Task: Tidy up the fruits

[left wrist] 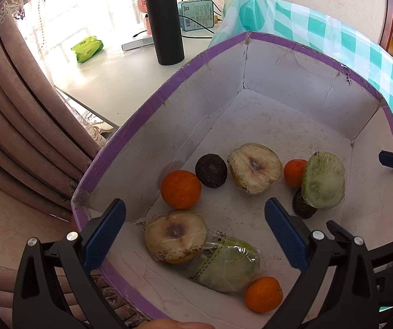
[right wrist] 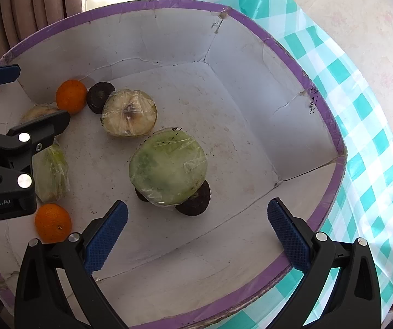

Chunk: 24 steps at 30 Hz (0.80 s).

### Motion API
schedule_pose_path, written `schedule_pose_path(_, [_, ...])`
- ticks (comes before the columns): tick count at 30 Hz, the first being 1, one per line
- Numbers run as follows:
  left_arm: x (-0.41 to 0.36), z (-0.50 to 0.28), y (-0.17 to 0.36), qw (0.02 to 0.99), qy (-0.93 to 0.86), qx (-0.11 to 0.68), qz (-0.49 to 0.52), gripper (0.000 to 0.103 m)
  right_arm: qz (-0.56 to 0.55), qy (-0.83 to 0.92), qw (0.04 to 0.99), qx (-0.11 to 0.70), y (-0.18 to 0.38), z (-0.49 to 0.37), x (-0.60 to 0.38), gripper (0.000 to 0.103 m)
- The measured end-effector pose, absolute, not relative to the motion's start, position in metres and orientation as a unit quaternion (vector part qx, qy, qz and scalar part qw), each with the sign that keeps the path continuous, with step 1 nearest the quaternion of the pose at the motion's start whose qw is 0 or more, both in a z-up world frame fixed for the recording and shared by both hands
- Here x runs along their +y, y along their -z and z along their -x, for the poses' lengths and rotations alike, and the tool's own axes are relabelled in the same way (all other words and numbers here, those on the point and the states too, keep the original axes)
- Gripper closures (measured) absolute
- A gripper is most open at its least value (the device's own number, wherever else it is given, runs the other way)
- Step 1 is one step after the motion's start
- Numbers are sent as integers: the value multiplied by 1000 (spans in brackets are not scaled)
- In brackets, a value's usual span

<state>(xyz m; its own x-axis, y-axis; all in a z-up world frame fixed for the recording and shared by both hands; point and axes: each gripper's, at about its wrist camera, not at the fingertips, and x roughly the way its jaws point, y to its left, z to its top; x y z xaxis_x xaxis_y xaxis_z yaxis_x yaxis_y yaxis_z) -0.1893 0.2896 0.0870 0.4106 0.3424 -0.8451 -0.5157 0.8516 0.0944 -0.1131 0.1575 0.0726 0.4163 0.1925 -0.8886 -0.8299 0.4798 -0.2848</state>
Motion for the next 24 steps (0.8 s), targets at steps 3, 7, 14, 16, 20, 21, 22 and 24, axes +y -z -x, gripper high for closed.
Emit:
schedule_pose_path(3, [289, 189, -86, 834, -259, 479, 88, 2, 375, -343, 751, 421, -73, 112, 158, 4])
schedule_pose_path(7, [288, 188, -86, 833, -261, 480, 86, 2, 358, -356, 751, 426, -77, 110, 157, 4])
schedule_pose_path(14, [289, 188, -86, 833, -261, 480, 86, 2, 330, -373, 750, 435, -82, 107, 157, 4])
schedule_pose_path(16, [288, 188, -86, 833, -261, 480, 88, 2, 330, -373, 751, 434, -83, 106, 157, 4])
schedule_pose_path(20, [289, 187, -85, 829, -260, 486, 89, 2, 327, -377, 751, 433, -84, 106, 155, 4])
schedule_pose_path(21, [289, 188, -85, 830, -258, 486, 89, 2, 327, -377, 751, 432, -84, 106, 155, 4])
schedule_pose_path(22, [288, 189, -86, 832, -257, 483, 91, 2, 327, -377, 752, 431, -84, 106, 155, 4])
schedule_pose_path(24, [288, 190, -86, 834, -261, 478, 93, 2, 326, -377, 753, 430, -84, 109, 155, 4])
